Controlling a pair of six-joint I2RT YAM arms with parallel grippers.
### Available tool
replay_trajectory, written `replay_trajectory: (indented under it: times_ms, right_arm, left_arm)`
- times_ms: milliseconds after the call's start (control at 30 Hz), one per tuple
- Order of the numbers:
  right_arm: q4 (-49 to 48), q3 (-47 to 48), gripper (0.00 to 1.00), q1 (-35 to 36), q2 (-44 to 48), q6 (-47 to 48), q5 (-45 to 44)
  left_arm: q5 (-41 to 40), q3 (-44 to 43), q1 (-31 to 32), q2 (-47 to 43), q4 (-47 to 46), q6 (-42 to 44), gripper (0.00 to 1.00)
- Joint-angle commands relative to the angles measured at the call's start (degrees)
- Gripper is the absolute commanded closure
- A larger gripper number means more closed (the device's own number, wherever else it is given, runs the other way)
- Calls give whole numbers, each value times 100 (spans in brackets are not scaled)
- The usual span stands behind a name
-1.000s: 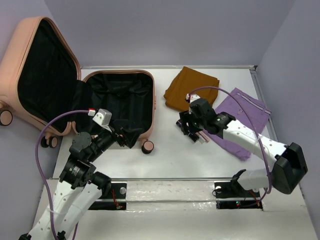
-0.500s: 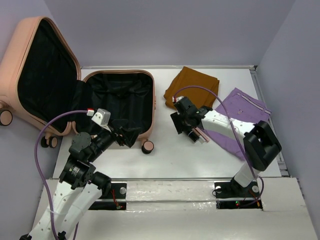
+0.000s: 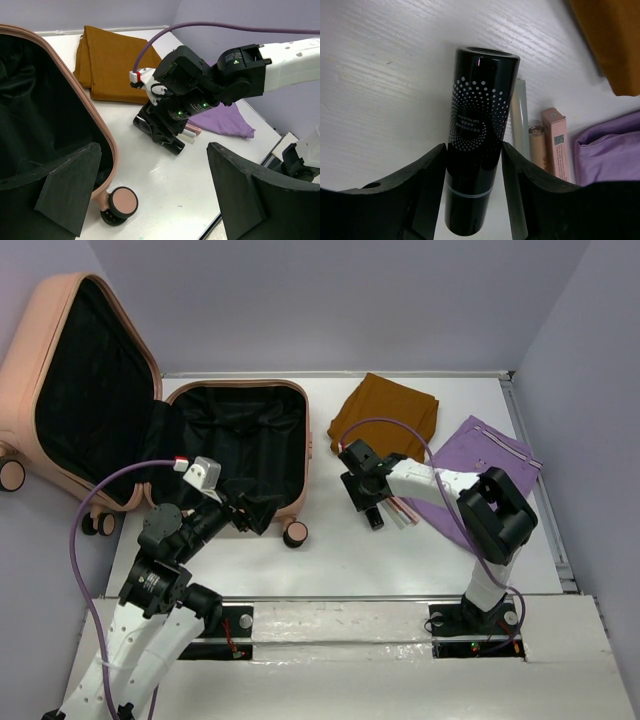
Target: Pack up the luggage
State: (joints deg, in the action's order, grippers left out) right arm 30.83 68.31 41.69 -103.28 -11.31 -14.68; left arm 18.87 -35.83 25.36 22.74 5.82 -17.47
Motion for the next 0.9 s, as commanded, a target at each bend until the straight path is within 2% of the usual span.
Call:
replay_trajectory:
  times_ms: [0, 200, 333, 433, 633, 700, 867]
  right_arm:
    - [-261, 182, 48, 41, -78, 32, 307]
    - [-341, 270, 48, 41, -148, 33, 334]
    - [-402, 340, 67, 41, -183, -90, 370]
    - [-472, 306, 85, 41, 280, -309, 403]
    - [-1139, 374, 85, 93, 1371, -520, 1378]
    - [-1368, 647, 85, 233, 1390, -591, 1877]
    - [-2018, 1692, 85, 489, 943, -1048, 2223]
  left_arm:
    - [239, -126, -137, 81, -240, -10, 1]
    - [240, -125, -146, 11, -240, -10, 1]
    - [126, -117, -146, -59, -205, -19, 1]
    - [134, -134, -146, -112, -178, -10, 1]
    - [-173, -169, -163, -218, -73, -19, 1]
    - [-252, -178, -163, -191, -55, -19, 1]
    - [-647, -240, -163, -147, 112, -37, 1]
